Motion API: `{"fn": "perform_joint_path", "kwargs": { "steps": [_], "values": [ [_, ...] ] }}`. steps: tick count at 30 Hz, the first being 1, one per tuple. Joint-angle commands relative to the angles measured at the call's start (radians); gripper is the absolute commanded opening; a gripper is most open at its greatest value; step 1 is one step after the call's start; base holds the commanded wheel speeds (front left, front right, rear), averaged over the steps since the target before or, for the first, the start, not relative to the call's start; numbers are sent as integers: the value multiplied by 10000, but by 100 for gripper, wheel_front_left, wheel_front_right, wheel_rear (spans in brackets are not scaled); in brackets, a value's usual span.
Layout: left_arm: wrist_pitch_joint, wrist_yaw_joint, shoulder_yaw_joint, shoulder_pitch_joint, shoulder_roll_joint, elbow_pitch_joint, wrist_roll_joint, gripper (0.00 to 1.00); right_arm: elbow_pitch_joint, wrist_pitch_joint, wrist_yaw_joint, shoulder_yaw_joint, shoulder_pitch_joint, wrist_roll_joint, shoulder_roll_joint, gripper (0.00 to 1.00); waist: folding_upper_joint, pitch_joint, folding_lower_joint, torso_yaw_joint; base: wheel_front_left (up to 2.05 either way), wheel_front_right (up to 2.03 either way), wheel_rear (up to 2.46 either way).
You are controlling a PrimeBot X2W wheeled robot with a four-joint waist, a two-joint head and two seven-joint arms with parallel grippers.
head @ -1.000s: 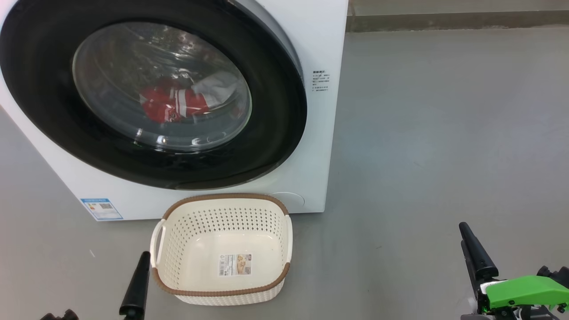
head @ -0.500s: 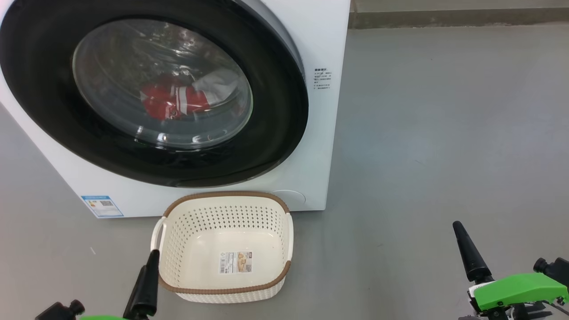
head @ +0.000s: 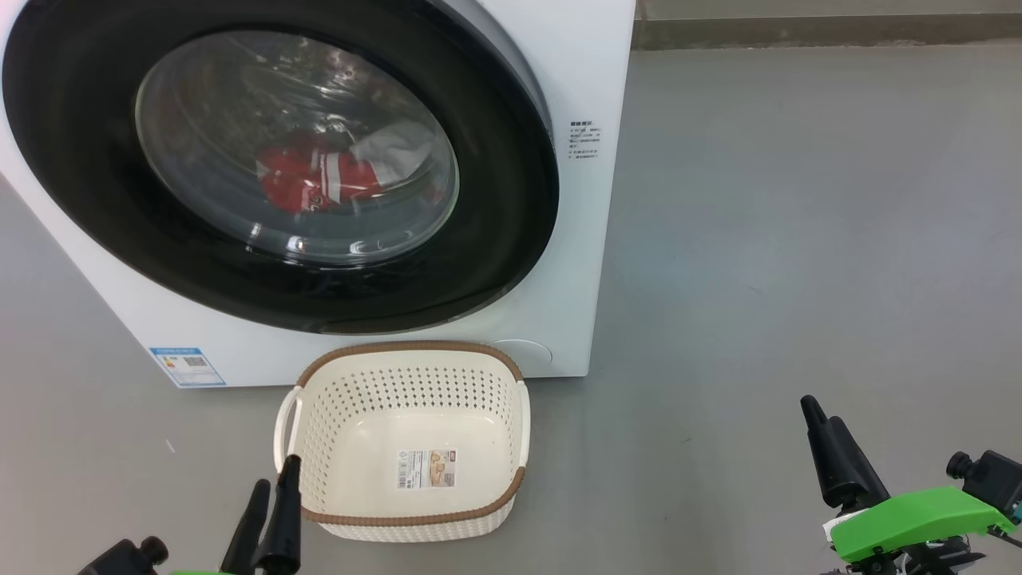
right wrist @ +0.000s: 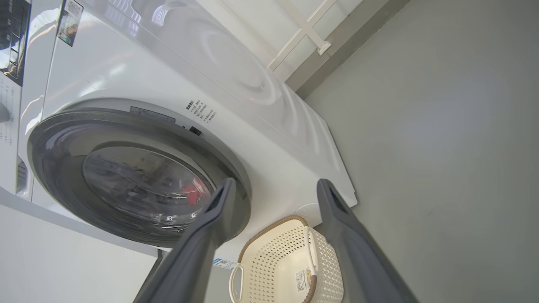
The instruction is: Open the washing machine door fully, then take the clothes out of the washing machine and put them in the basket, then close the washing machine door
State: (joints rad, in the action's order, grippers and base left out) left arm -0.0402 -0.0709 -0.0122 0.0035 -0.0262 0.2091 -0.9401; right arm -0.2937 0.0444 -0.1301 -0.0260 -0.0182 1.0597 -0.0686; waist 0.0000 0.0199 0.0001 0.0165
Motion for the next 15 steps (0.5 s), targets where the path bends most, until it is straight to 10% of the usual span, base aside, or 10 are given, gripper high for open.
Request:
{"fn": "perform_joint_path", "kwargs": {
  "steps": [1,15],
  "values": [
    [-158,73,-111,-126,-175,-342,344,100,309,138,-3,102,-183,-305,-204,100,0,5,-1,8,0,0,0],
    [-598,245,51,-31,-230,-637,2182,100,449,573,-3,338,-96,-1848,-339,100,0,78,-1,85,0,0,0]
  ]
}}
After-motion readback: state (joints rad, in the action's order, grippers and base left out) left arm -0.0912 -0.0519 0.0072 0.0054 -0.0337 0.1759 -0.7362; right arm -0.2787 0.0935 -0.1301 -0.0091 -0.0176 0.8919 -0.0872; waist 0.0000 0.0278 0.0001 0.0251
